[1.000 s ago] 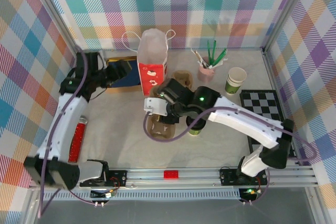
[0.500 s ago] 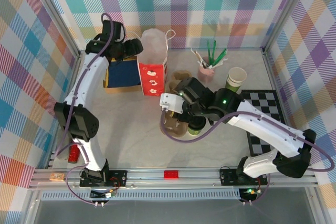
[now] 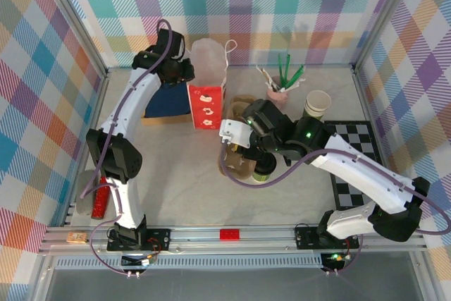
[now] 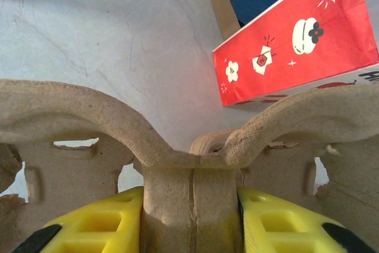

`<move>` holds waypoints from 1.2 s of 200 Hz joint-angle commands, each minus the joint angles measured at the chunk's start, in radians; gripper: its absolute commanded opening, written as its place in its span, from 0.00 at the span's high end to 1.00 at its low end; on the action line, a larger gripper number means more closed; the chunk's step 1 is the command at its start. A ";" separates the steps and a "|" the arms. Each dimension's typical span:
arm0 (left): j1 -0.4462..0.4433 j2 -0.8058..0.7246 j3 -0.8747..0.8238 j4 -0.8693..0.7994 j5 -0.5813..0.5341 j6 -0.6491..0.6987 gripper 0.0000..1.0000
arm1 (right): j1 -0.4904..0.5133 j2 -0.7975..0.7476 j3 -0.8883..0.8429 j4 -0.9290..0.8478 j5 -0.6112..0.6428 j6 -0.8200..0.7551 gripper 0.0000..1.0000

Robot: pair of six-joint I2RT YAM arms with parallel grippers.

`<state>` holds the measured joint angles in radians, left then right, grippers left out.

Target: Pack the takeout coffee

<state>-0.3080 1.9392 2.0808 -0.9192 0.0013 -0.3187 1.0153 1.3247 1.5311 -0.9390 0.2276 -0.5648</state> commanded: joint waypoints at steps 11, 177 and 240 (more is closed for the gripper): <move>-0.027 -0.105 -0.052 -0.031 -0.041 0.007 0.92 | -0.002 -0.025 0.055 -0.018 0.013 0.003 0.68; -0.239 -0.741 -0.687 -0.023 -0.129 -0.170 0.95 | 0.057 0.048 0.477 -0.157 -0.077 -0.006 0.68; -0.393 -0.898 -0.767 -0.079 -0.195 -0.281 0.92 | 0.063 0.238 0.729 -0.182 -0.175 0.000 0.68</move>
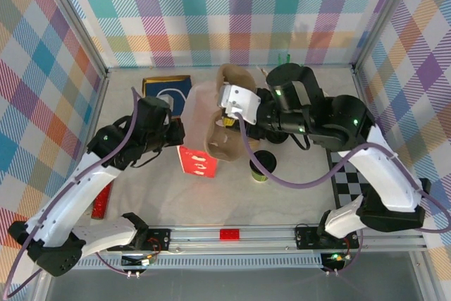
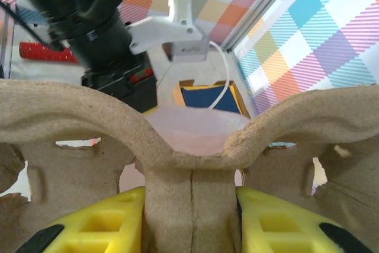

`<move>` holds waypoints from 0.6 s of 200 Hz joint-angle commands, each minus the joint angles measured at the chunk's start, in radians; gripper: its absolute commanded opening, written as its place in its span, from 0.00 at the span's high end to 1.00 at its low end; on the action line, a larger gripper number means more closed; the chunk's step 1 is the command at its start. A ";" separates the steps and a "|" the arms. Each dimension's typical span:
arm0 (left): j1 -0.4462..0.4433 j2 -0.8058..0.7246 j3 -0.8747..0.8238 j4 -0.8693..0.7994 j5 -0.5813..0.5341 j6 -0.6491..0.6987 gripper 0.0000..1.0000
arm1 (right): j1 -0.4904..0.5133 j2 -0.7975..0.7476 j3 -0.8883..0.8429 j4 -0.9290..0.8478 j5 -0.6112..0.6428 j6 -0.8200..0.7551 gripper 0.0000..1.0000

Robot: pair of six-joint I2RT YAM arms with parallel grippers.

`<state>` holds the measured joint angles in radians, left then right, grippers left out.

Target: Pack the takeout coffee

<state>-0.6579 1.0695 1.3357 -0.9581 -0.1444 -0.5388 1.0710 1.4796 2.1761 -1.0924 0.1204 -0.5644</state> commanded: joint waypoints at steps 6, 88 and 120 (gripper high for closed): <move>-0.055 -0.034 -0.030 -0.043 -0.056 -0.068 0.92 | 0.006 0.107 0.106 -0.032 -0.078 0.003 0.68; -0.102 -0.084 -0.117 -0.036 -0.104 -0.122 0.86 | -0.041 0.269 0.111 -0.006 -0.141 0.082 0.70; -0.103 -0.094 -0.143 -0.014 -0.103 -0.128 0.78 | -0.106 0.268 0.038 0.021 -0.198 0.106 0.70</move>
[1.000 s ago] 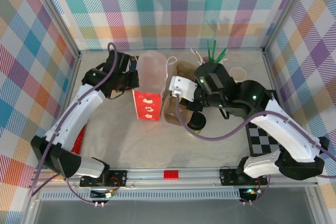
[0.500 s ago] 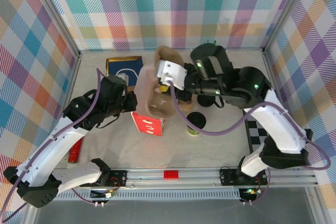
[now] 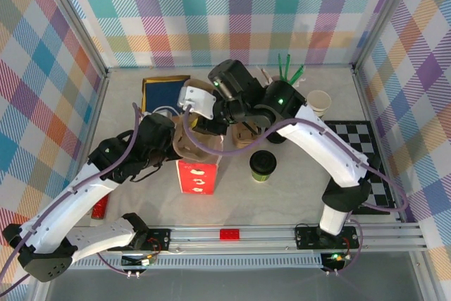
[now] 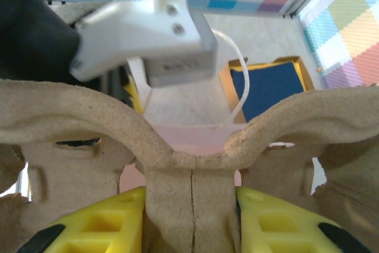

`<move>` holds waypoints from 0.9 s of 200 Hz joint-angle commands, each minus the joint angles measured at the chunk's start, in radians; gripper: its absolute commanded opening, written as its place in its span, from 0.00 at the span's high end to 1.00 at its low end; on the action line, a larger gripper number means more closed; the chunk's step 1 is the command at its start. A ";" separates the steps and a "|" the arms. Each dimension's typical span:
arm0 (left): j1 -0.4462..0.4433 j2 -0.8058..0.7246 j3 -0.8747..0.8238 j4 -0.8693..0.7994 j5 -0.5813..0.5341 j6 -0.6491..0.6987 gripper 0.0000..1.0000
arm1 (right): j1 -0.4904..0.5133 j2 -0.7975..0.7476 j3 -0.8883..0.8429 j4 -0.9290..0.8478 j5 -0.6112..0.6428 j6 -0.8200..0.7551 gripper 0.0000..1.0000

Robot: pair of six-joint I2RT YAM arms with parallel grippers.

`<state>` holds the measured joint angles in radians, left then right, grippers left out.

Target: Pack the takeout coffee

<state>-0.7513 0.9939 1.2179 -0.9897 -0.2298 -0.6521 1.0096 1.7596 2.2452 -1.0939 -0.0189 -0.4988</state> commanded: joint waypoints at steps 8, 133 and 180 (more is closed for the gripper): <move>-0.009 -0.021 -0.030 0.024 -0.019 -0.016 0.76 | -0.050 -0.004 -0.033 0.022 -0.062 0.039 0.70; -0.009 -0.130 -0.002 -0.015 -0.069 -0.020 0.47 | -0.071 0.141 0.133 0.044 -0.225 -0.018 0.72; -0.007 -0.188 0.005 -0.029 -0.108 -0.020 0.42 | -0.085 0.177 0.208 0.051 -0.297 -0.003 0.71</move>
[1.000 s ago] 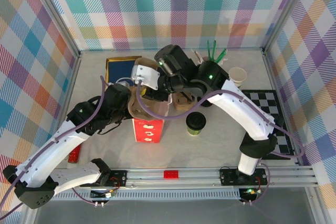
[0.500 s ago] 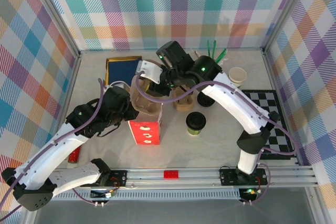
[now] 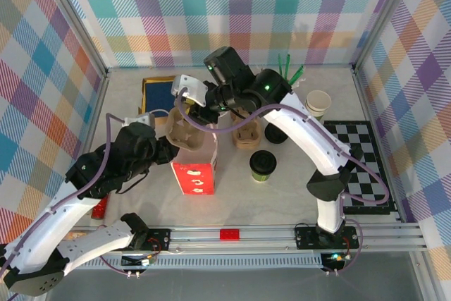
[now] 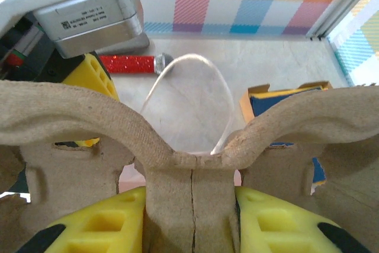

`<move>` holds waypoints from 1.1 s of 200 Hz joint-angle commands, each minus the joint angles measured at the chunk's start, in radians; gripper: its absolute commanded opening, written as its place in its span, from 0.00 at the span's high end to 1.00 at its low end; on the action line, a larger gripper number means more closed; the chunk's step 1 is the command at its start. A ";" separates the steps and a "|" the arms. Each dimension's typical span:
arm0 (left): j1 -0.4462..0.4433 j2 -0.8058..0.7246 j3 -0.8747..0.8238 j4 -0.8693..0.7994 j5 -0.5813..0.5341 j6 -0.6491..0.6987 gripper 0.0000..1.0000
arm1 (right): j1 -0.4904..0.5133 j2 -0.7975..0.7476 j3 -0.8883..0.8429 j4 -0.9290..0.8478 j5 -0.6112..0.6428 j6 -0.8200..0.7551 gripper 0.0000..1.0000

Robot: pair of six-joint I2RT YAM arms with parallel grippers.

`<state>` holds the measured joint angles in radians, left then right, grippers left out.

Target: Pack the takeout coffee

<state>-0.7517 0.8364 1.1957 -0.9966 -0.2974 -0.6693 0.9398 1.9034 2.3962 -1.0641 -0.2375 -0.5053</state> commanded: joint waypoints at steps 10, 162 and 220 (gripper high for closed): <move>-0.006 -0.039 0.024 -0.021 -0.050 -0.003 0.39 | -0.022 0.043 0.065 0.027 -0.092 0.017 0.71; 0.336 0.045 0.038 0.078 0.171 0.077 0.39 | -0.036 0.005 -0.144 -0.016 -0.059 -0.090 0.75; 0.406 0.083 0.023 0.115 0.215 0.094 0.50 | -0.026 -0.003 -0.181 -0.050 0.010 -0.172 0.76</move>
<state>-0.3706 0.9169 1.2102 -0.9131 -0.1169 -0.6025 0.9073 1.9366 2.2414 -1.0855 -0.2554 -0.6109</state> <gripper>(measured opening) 0.534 0.316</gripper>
